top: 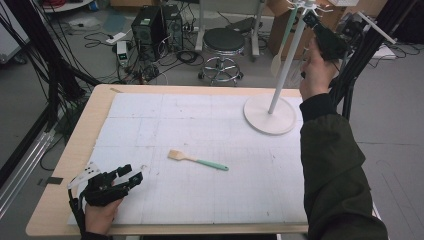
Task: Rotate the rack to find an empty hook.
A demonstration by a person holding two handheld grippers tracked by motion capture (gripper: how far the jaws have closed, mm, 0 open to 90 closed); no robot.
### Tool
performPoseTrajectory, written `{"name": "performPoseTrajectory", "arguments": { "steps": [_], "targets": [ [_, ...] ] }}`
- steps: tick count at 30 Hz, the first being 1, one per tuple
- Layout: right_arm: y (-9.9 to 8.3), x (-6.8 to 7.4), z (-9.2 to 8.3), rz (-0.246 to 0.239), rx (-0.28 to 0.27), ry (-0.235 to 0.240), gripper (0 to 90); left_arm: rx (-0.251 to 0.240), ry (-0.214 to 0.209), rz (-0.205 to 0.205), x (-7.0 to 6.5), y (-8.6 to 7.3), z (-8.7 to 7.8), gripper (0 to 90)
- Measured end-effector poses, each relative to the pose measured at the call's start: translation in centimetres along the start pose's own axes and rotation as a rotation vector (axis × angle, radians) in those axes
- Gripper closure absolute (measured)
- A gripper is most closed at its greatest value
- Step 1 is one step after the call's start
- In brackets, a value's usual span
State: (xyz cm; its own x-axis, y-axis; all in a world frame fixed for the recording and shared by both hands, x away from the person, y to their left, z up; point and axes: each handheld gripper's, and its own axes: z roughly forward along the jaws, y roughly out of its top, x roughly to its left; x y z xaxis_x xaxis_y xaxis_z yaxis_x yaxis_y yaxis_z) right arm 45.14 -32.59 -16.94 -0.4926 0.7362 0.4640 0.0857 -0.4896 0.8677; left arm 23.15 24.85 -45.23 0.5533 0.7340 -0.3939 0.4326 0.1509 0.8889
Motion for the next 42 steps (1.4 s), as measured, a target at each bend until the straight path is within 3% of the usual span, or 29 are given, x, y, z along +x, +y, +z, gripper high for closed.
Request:
{"name": "performPoseTrajectory", "arguments": {
  "steps": [7, 11, 13, 23, 31, 42],
  "targets": [
    [-0.6, -0.2, -1.1, -0.009, 0.038, 0.017, 88.5, 0.0, 0.001, 0.002, 0.0, 0.0, 0.0, 33.3],
    [-1.4, -0.3, -1.6, -0.022, 0.069, 0.061, 78.3, 0.004, 0.005, 0.001, -0.1, 0.0, 0.1, 33.3],
    [-1.8, -0.4, -1.7, -0.018, 0.075, 0.067, 68.3, 0.005, 0.006, 0.004, -0.1, 0.0, 0.1, 33.3],
    [-3.7, -0.2, -2.0, -0.041, 0.136, 0.108, 50.0, 0.007, 0.006, 0.012, -0.1, 0.0, 0.1, 33.3],
    [-4.9, 0.5, -2.3, -0.042, 0.161, 0.148, 47.3, 0.009, 0.008, 0.014, -0.2, 0.0, 0.1, 33.3],
    [-8.6, 0.6, -2.8, -0.005, 0.219, 0.17, 46.2, 0.01, 0.008, 0.025, -0.3, -0.1, 0.2, 33.3]
  ]
}}
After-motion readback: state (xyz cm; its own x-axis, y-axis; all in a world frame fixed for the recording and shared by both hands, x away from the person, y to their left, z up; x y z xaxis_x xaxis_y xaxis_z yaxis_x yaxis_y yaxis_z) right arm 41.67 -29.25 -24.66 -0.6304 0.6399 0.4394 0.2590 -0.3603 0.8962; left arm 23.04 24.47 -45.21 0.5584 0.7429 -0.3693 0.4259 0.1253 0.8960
